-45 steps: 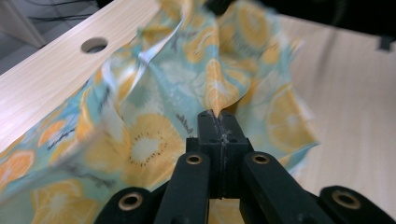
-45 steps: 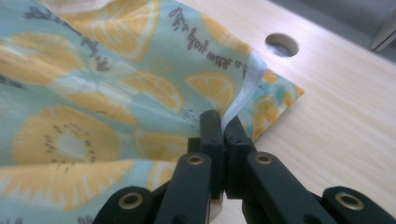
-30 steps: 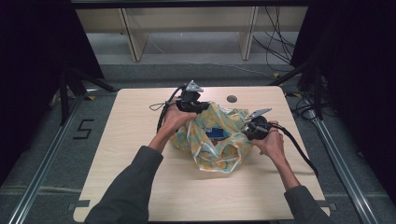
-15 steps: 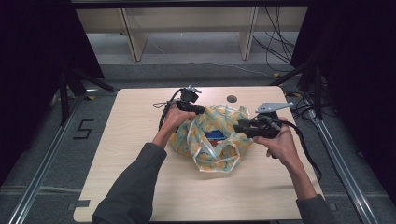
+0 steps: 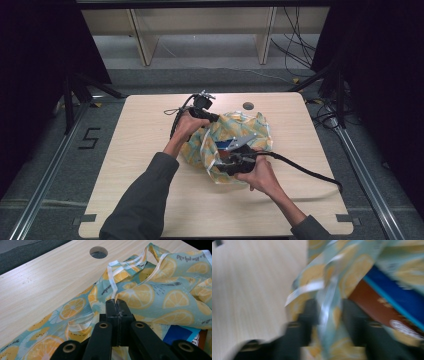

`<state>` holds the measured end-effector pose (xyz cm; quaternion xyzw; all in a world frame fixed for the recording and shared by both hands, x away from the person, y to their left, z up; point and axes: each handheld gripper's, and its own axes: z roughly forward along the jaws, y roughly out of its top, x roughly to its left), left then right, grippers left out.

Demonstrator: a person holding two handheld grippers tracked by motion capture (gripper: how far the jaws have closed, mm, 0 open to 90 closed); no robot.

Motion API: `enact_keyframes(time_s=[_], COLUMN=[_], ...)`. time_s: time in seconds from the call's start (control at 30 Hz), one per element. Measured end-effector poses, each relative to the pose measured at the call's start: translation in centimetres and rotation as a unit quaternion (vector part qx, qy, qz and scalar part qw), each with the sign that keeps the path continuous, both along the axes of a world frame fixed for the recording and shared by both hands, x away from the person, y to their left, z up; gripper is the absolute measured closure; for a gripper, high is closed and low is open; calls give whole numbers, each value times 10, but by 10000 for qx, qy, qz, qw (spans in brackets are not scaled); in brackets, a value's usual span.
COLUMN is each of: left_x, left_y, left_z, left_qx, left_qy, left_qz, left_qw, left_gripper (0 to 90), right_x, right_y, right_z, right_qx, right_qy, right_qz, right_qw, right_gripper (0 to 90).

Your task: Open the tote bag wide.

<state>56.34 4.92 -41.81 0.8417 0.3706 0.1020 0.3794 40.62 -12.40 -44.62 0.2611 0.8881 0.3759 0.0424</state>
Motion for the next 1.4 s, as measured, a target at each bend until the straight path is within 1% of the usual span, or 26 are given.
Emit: enact_keyframes(time_s=[0.03, 0.2, 0.3, 0.37, 0.4, 0.43, 0.53, 0.6, 0.67, 0.7, 0.77, 0.8, 0.83, 0.9, 0.93, 0.97, 1.0, 1.03, 1.07, 1.13, 1.17, 1.2, 1.27, 1.33, 1.37, 1.4], left_x=[2, 11, 15, 17, 19, 20, 16, 11, 5, 0, -9, -15, -19, -29, -34, -39, -47, -53, -59, -69, -72, -74, -73, -71, -69, -68], left_y=[1, 1, 1, 1, 1, 1, -1, 1, 0, 0, 1, 4, 6, 9, 10, 11, 11, 10, 10, 12, 14, 17, 23, 27, 29, 31], left_z=[-1, -8, -12, -14, -15, -17, -20, -16, -12, -7, 1, 7, 12, 22, 25, 27, 29, 30, 28, 22, 19, 15, 6, -4, -8, -12], left_qx=[55, 54, 23, 64, -3, -94, 67, 17, 74, 168, 100, 24, -62, -33, -46, -18, 47, 205, 386, 654, 845, 917, 1033, 1036, 1000, 942], left_qy=[19, 12, 31, -7, -9, 57, 47, 46, 11, -76, -190, -191, -227, -317, -370, -384, -375, -371, -413, -408, -443, -440, -391, -258, -199, -122], left_qz=[19, 213, 327, 417, 490, 517, 347, 312, 114, 57, -14, -58, -43, -46, -126, -183, -308, -417, -479, -439, -409, -295, -64, 103, 130, 116], left_qw=[10000, 9998, 9995, 9991, 9988, 9986, 9994, 9995, 9999, 9998, 9998, 9998, 9997, 9995, 9992, 9991, 9988, 9982, 9972, 9961, 9946, 9944, 9939, 9942, 9947, 9954], left_gripper=[895, 895, 896, 896, 896, 895, 887, 838, 762, 722, 679, 660, 641, 615, 620, 622, 624, 623, 616, 578, 550, 515, 468, 433, 435, 451], right_x=[-2, -18, -33, -36, -39, -37, -35, -34, -29, -26, -20, -14, -10, 2, 5, 9, 14, 18, 22, 31, 34, 38, 48, 58, 63, 67], right_y=[3, 13, 23, 27, 29, 30, 29, 23, 13, 6, -9, -17, -25, -39, -43, -46, -49, -51, -50, -49, -47, -47, -45, -44, -42, -41], right_z=[-3, -8, -21, -35, -41, -46, -43, -28, -7, 4, 24, 30, 35, 41, 42, 42, 41, 40, 37, 31, 27, 27, 21, 17, 13, 12], right_qx=[57, 16, -119, -412, -499, -548, -544, -430, -261, -175, 37, 139, 221, 227, 288, 251, 195, 62, 105, 59, 22, -196, -328, -444, -387, -444], right_qy=[155, 130, 329, 351, 537, 432, 438, 388, 129, -26, -277, -413, -445, -562, -445, -490, -546, -600, -575, -535, -598, -612, -739, -729, -698, -541], right_qz=[196, 658, 907, 1066, 957, 1100, 1024, 817, 728, 615, 403, 307, 28, -225, -393, -524, -496, -594, -719, -833, -997, -1102, -1340, -1469, -1478, -1431], right_qw=[9997, 9977, 9953, 9928, 9927, 9915, 9923, 9950, 9969, 9979, 9988, 9986, 9988, 9979, 9978, 9971, 9971, 9964, 9957, 9951, 9932, 9918, 9877, 9855, 9858, 9872], right_gripper=[864, 899, 899, 899, 899, 899, 854, 732, 669, 668, 667, 667, 667, 667, 674, 679, 679, 679, 678, 660, 647, 630, 609, 591, 595, 619])
